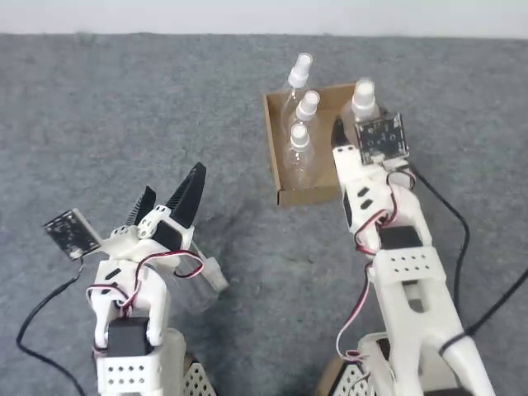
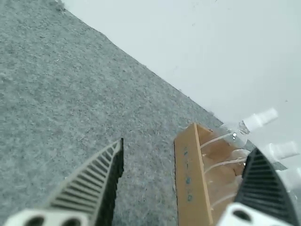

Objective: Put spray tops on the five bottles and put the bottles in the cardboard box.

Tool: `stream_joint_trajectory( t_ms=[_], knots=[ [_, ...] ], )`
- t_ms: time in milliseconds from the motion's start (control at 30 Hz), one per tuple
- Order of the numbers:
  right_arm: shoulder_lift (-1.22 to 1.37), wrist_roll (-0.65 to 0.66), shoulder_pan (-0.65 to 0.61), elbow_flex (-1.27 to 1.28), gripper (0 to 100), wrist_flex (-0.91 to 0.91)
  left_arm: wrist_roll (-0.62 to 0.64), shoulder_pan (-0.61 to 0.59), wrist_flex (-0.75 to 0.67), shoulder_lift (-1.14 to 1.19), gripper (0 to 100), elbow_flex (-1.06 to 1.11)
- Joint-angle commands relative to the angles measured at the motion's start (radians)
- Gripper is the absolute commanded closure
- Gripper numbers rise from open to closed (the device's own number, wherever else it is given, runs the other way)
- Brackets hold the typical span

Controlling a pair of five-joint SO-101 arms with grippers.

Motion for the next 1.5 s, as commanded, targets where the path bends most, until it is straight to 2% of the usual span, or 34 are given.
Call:
stream_joint_trajectory(
  t_ms=[0,700,933,1467],
  knots=[
    [0.067,-0.002,0.013,-0.146,90.5,-0.016,-0.009,-0.005,-0.035,0.005,62,-0.008],
    [0.361,-0.014,0.031,-0.374,90.5,-0.025,-0.011,-0.005,-0.057,0.005,62,0.010],
    [0.464,-0.123,0.071,-0.463,90.5,-0.025,-0.011,-0.005,-0.058,0.005,62,0.010],
    [0.759,-0.130,0.071,-0.715,90.0,-0.027,-0.011,-0.003,-0.058,0.005,62,0.010]
  ],
)
